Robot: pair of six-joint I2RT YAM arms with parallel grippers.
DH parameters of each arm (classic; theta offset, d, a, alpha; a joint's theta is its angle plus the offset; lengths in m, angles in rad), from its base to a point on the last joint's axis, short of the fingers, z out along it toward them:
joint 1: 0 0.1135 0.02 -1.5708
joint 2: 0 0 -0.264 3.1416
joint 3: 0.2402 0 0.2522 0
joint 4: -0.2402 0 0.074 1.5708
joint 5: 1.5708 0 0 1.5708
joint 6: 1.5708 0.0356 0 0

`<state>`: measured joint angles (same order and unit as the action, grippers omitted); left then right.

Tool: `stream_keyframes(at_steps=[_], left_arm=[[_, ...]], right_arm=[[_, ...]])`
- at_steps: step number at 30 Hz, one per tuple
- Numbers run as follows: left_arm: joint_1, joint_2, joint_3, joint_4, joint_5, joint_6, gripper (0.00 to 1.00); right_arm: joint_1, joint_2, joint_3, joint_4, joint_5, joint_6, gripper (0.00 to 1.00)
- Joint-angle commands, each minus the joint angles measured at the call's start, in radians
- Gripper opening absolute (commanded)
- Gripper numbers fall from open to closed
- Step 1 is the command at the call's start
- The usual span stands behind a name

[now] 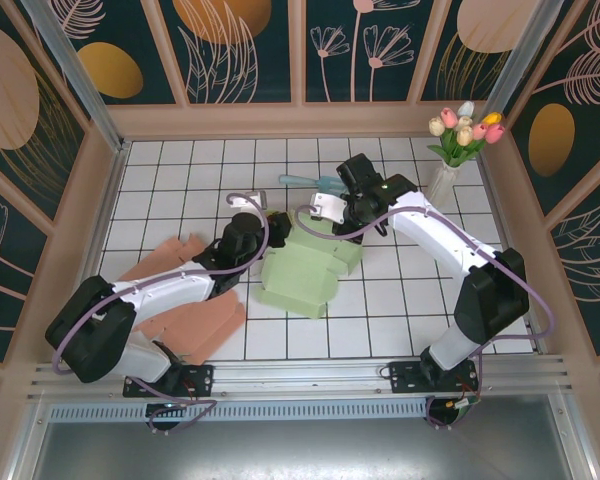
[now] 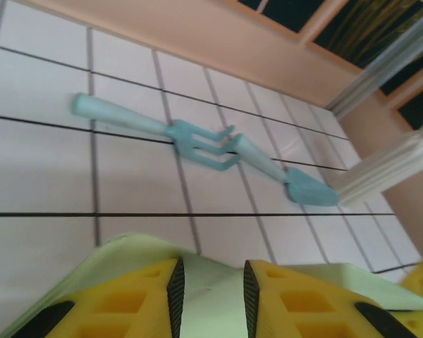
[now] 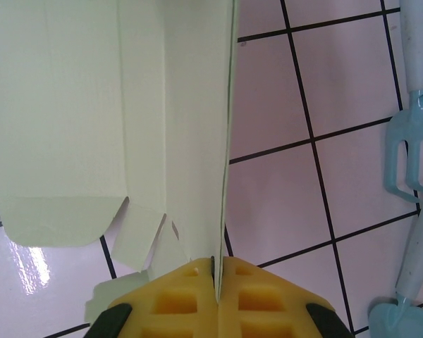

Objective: Fold the paper box

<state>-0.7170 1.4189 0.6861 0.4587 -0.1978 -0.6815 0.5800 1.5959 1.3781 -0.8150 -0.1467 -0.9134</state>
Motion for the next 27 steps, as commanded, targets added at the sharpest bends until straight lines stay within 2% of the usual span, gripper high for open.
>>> stream_keyframes(at_steps=[1,9,16,27], left_arm=[[0.041,-0.041,-0.063,-0.033,-0.049,-0.004,0.32],[0.060,-0.045,-0.115,-0.089,-0.137,0.000,0.32],[0.064,0.060,-0.085,-0.079,-0.124,-0.005,0.32],[0.062,0.128,-0.047,0.085,0.163,-0.055,0.31]], right_arm=[[0.009,0.004,-0.010,0.004,-0.002,-0.024,0.00],[0.006,0.010,-0.015,0.007,0.008,-0.024,0.00],[0.006,0.004,-0.016,0.008,-0.001,-0.025,0.00],[-0.002,0.031,-0.013,0.017,-0.014,-0.030,0.00]])
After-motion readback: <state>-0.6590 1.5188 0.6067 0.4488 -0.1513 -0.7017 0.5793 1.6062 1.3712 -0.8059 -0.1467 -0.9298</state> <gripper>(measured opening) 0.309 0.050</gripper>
